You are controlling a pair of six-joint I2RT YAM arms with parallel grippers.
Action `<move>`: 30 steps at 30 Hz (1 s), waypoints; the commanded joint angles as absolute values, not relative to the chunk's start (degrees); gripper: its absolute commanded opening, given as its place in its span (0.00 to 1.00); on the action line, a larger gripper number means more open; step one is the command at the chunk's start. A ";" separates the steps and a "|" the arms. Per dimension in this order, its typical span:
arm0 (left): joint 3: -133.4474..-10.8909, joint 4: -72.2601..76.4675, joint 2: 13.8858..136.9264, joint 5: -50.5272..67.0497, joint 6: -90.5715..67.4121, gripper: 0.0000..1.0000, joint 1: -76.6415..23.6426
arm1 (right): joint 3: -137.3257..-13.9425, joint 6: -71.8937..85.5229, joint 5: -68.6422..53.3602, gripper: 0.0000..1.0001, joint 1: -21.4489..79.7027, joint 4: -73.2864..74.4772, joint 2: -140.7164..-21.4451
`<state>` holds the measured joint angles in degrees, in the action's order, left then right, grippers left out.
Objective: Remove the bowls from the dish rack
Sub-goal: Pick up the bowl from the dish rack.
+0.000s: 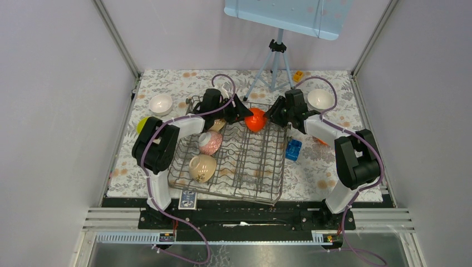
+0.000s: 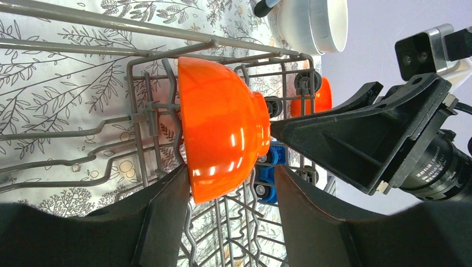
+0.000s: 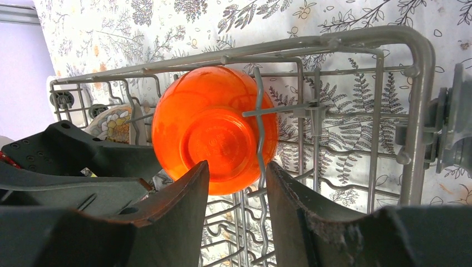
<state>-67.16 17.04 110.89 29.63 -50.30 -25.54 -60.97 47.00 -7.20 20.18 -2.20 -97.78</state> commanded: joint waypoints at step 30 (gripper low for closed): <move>-67.33 29.49 109.51 35.51 -54.87 0.46 -27.00 | -59.02 47.02 -10.35 0.45 19.41 -5.29 -98.51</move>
